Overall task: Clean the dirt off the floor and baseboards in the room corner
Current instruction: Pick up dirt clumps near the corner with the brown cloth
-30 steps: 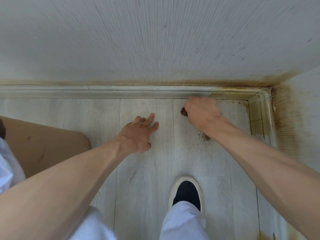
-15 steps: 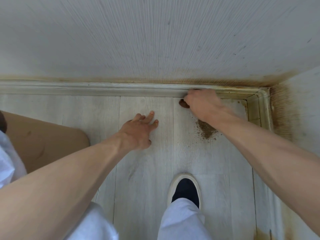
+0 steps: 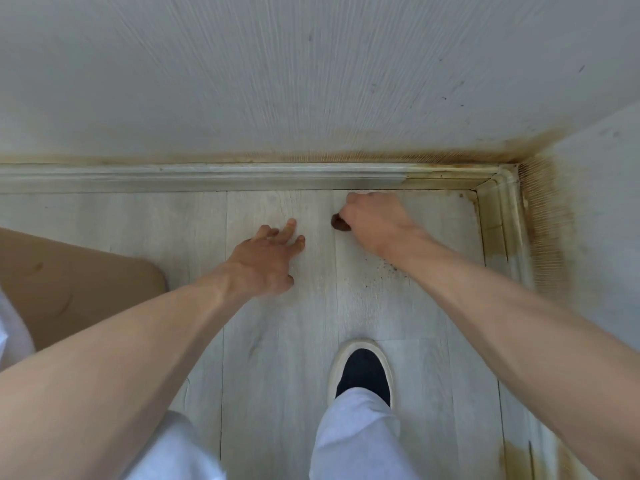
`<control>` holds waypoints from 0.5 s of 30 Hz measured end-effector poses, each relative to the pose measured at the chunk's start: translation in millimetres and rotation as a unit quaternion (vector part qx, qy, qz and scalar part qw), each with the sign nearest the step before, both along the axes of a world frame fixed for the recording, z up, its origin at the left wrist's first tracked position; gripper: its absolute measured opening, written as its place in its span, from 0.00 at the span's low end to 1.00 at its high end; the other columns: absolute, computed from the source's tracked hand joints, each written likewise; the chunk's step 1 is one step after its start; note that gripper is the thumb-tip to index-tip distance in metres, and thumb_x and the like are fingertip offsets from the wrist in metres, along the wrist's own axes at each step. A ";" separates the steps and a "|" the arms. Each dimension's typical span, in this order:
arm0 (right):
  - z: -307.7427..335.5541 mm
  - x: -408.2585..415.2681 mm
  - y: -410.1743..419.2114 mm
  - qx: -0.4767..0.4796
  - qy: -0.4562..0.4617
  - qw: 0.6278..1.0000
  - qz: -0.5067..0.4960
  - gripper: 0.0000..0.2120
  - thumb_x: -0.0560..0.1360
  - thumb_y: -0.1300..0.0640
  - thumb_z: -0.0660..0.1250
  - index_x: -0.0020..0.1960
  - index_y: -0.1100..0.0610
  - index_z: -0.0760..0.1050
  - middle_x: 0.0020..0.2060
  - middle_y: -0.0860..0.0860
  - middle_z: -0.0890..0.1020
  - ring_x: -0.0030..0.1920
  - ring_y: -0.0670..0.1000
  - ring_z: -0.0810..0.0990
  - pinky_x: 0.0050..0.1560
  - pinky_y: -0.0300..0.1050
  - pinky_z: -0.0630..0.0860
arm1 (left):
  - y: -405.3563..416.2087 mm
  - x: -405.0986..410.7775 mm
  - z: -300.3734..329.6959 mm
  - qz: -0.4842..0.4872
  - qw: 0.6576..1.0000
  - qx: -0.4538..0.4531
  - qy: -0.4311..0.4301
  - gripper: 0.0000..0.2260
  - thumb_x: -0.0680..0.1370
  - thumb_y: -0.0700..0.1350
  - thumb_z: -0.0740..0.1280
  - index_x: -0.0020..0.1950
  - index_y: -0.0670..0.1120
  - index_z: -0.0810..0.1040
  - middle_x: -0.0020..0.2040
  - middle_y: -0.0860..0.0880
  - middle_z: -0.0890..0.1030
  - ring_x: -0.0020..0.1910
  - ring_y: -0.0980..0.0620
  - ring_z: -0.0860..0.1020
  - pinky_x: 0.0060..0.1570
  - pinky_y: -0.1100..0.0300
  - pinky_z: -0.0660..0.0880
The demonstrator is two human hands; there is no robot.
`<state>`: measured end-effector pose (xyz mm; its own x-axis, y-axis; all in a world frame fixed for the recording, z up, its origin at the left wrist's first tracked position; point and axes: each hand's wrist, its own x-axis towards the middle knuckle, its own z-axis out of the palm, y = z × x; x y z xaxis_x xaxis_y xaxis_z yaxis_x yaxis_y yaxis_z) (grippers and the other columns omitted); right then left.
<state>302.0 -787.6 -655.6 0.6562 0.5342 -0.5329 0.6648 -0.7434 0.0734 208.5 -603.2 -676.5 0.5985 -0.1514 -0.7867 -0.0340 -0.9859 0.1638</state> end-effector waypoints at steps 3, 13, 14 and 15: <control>9.4 2.9 -30.5 0.050 0.003 0.998 -0.030 0.11 0.81 0.62 0.64 0.60 0.53 0.80 0.53 0.50 0.79 0.45 0.51 0.77 0.36 0.45 0.68 | -0.1 -0.8 -0.3 -0.001 1.000 -0.003 0.005 0.37 0.82 0.50 0.65 0.84 0.58 0.45 0.83 0.57 0.35 0.82 0.50 0.46 0.78 0.50 0.61; 14.3 43.9 -127.7 0.210 -0.009 0.971 -0.110 0.17 0.80 0.61 0.68 0.67 0.51 0.79 0.58 0.53 0.84 0.57 0.59 0.81 0.52 0.57 0.79 | 1.2 -1.3 3.0 -0.009 1.000 0.000 0.004 0.37 0.83 0.51 0.64 0.84 0.58 0.44 0.83 0.57 0.34 0.82 0.50 0.46 0.78 0.51 0.61; 8.2 40.2 -129.9 0.228 -0.025 0.966 -0.116 0.17 0.80 0.61 0.68 0.67 0.52 0.79 0.58 0.53 0.84 0.57 0.59 0.81 0.52 0.58 0.80 | 1.4 -1.7 3.1 -0.009 1.000 0.000 0.003 0.37 0.83 0.51 0.64 0.84 0.58 0.44 0.83 0.57 0.34 0.82 0.50 0.46 0.78 0.51 0.61; 1.8 35.9 -130.2 0.247 -0.036 0.960 -0.125 0.17 0.79 0.62 0.68 0.67 0.52 0.79 0.58 0.53 0.83 0.56 0.59 0.81 0.51 0.58 0.80 | 1.5 -1.7 3.1 -0.010 1.000 0.000 0.003 0.37 0.82 0.51 0.64 0.84 0.58 0.44 0.83 0.58 0.35 0.82 0.50 0.46 0.78 0.51 0.61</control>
